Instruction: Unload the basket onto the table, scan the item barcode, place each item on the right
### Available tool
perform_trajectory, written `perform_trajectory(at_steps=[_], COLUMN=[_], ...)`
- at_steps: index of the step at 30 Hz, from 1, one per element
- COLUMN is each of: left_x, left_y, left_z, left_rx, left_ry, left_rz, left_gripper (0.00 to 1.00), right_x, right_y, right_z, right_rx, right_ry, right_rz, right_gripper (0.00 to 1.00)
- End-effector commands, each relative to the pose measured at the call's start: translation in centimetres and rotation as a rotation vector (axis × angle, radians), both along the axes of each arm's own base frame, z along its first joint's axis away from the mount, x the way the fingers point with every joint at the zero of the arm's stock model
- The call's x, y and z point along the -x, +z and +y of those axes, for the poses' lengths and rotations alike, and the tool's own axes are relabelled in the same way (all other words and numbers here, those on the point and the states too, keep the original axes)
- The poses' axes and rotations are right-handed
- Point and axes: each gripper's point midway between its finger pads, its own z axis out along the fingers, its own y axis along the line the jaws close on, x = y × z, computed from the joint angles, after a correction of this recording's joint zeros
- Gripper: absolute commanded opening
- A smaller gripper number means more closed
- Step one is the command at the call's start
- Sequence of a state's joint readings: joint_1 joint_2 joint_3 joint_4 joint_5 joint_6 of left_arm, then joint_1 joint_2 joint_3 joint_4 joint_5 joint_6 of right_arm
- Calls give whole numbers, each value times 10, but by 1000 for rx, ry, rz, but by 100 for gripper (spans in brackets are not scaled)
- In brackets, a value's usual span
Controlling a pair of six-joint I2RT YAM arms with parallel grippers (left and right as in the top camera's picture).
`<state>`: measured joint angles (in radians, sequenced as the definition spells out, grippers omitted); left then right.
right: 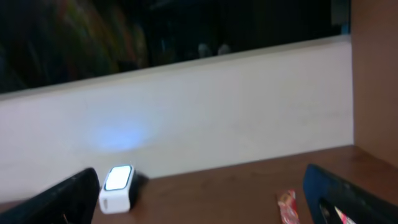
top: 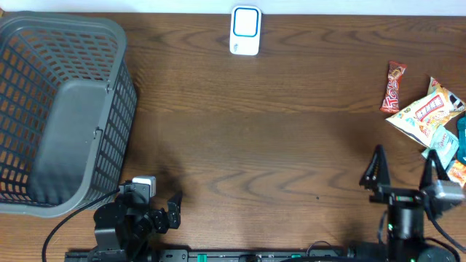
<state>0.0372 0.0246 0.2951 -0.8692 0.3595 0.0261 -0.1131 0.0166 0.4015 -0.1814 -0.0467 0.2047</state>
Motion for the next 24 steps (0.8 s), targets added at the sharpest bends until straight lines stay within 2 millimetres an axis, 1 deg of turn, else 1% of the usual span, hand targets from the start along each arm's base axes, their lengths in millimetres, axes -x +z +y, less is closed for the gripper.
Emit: perform_trajectory(at_steps=[1, 3, 4, 6, 9, 12, 17, 20, 22, 24], left_x=[0, 0, 0, 0, 0, 0, 0, 0, 0, 0], left_y=[0, 0, 0, 0, 0, 0, 0, 0, 0, 0], left_z=[1, 1, 1, 1, 1, 1, 1, 1, 1, 1], left_rx=[-11, -11, -11, -11, -11, -11, -11, -11, -11, -11], left_ry=[1, 1, 1, 1, 1, 1, 1, 1, 1, 1], left_rz=[-2, -2, -2, -2, -2, -2, -2, -2, -2, -2], left_gripper=[99, 99, 99, 99, 99, 99, 99, 99, 99, 99], right_x=[-10, -17, -22, -28, -34, -37, -39, -39, -39, -39], right_y=[-20, -36, -50, -70, -93, -108, -123, -145, -164, -161], right_z=[-7, -8, -8, -9, -9, -10, -10, -10, -10, -10], right_rx=[-18, -20, -22, -26, -30, -33, -36, -42, -46, -45], right_ry=[-32, -34, -34, -34, -34, -35, -35, -36, -36, -36], right_rz=[7, 26, 54, 95, 142, 173, 213, 287, 350, 334], right_gripper=[99, 99, 99, 99, 99, 99, 99, 99, 99, 99])
